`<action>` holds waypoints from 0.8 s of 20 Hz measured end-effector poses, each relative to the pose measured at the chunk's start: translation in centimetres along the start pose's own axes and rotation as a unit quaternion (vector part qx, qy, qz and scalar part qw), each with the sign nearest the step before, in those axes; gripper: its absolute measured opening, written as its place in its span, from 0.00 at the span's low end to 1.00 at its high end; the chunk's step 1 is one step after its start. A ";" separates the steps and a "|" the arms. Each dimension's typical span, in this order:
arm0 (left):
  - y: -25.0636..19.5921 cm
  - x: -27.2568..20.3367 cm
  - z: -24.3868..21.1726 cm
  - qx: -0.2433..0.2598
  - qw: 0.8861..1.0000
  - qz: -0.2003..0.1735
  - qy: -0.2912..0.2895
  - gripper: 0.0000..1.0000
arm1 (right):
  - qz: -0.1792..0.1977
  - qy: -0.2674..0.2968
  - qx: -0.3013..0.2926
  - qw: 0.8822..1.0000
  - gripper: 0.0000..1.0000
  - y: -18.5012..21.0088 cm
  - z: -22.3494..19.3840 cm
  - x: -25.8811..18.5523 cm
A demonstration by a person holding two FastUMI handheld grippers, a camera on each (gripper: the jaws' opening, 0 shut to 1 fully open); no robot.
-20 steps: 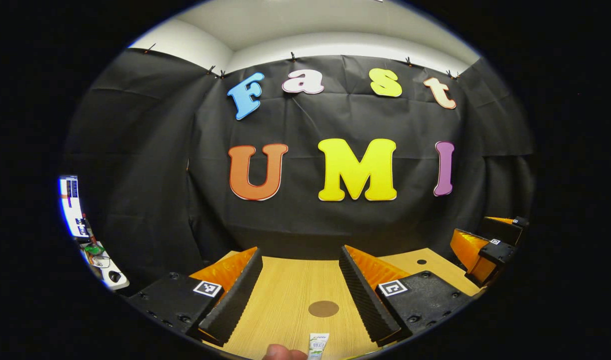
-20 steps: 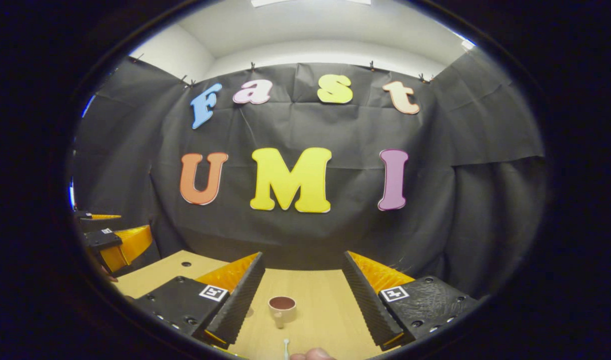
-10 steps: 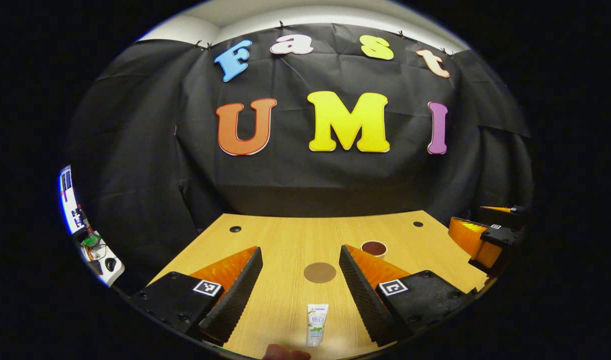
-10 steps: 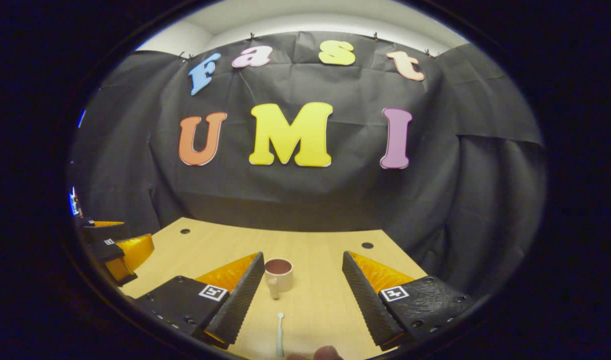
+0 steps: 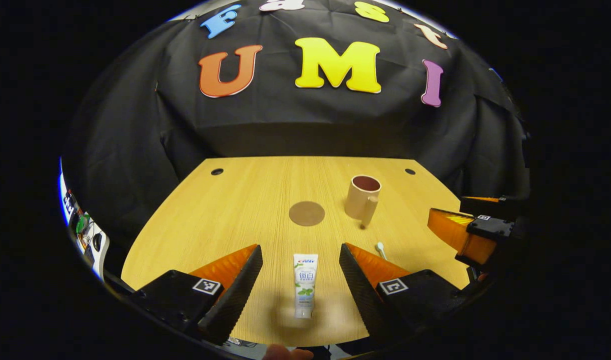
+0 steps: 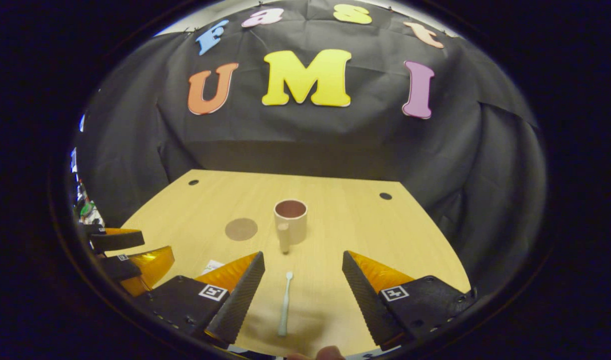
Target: Put the toothbrush and toothpaste on the desktop into the cup, then pick up the cup and place it on the coaster on the desktop.
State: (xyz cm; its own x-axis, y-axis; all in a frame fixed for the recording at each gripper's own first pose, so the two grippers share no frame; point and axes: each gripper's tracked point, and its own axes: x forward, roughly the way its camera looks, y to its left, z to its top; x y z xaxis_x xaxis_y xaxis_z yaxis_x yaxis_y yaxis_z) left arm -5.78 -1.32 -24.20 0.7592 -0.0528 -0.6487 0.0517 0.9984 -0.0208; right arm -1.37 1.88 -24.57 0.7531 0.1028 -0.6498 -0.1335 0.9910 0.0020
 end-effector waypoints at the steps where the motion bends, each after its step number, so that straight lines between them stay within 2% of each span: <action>1: -0.2 0.4 -0.9 -0.002 1.000 -0.004 0.017 0.99 | -0.002 0.013 0.000 1.000 0.98 0.1 -0.6 0.5; 2: -0.4 0.6 -1.6 -0.004 0.999 -0.007 0.033 0.99 | 0.001 0.027 -0.002 1.000 0.95 0.3 -1.5 1.0; 3: -0.7 0.8 -2.6 -0.004 0.999 -0.009 0.048 0.99 | 0.004 0.043 -0.005 0.999 0.98 0.5 -2.5 1.4; 8: -1.0 2.4 -7.0 -0.008 0.994 -0.014 0.111 0.99 | 0.021 0.119 -0.003 0.993 0.95 1.7 -6.7 3.8; 9: -0.9 2.6 -7.6 -0.010 0.993 -0.013 0.120 0.99 | 0.021 0.130 -0.003 0.991 0.98 1.9 -7.3 4.1; 10: -0.8 2.9 -8.1 -0.012 0.992 -0.013 0.128 0.99 | 0.021 0.140 -0.004 0.990 0.95 2.1 -7.9 4.4; 16: -0.2 5.1 -9.9 -0.005 0.986 -0.008 0.164 0.99 | 0.010 0.194 0.002 0.981 0.95 2.4 -10.8 6.4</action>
State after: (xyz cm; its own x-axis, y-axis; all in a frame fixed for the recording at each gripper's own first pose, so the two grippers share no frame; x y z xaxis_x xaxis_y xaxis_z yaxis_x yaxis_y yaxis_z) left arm -8.37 -1.63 -35.00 0.5076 -0.0617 -0.8594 0.0538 0.9978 -0.0398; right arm -3.85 3.96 -36.98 0.4476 0.0827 -0.8904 -0.1419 0.9897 0.0206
